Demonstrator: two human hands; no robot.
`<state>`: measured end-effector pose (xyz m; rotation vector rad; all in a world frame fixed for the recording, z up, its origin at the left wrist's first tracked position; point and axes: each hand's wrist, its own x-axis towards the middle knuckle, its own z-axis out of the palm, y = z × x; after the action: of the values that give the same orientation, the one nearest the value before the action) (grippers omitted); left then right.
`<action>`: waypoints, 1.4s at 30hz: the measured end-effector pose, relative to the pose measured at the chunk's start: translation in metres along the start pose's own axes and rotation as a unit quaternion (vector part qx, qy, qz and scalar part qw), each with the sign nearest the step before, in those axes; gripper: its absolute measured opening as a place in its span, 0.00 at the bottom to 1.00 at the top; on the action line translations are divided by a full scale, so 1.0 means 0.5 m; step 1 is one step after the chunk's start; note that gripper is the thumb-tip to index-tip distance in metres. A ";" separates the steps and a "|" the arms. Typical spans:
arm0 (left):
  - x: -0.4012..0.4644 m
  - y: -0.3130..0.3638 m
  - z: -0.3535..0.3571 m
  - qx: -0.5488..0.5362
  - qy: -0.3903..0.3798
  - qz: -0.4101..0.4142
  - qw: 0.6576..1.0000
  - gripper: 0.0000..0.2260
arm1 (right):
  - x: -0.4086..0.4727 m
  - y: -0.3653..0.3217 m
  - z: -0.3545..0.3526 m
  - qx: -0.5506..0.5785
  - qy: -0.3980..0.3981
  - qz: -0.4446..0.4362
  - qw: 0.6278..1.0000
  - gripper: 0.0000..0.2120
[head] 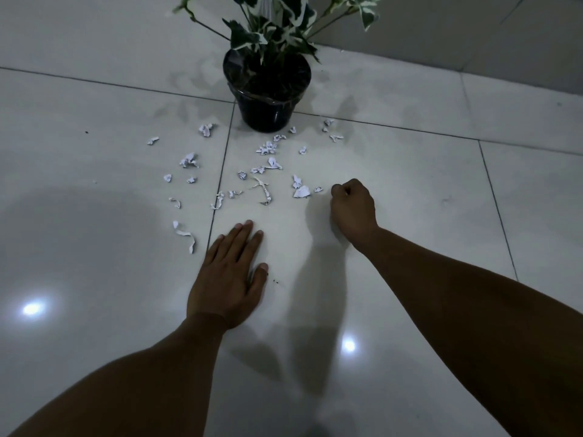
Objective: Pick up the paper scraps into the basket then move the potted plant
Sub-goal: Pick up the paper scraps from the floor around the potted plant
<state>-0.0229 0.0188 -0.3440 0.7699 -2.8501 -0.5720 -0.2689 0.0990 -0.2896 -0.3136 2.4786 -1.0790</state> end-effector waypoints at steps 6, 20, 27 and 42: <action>-0.001 0.000 -0.001 -0.001 -0.004 -0.002 1.000 0.28 | 0.002 -0.021 0.008 0.107 -0.102 0.063 0.987 0.18; 0.000 0.002 -0.002 -0.013 0.009 -0.009 1.000 0.27 | 0.006 -0.003 0.021 -0.072 0.029 -0.123 0.989 0.11; 0.000 0.004 -0.004 -0.012 0.008 -0.011 1.000 0.27 | 0.004 -0.020 0.041 -0.033 0.040 -0.084 0.995 0.25; 0.002 0.000 -0.001 -0.007 0.004 -0.017 1.000 0.27 | 0.001 -0.002 0.062 -0.021 0.042 -0.100 0.994 0.10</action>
<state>-0.0236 0.0181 -0.3434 0.8167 -2.8275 -0.5911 -0.2550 0.0783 -0.3077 -0.5509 2.5904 -1.1410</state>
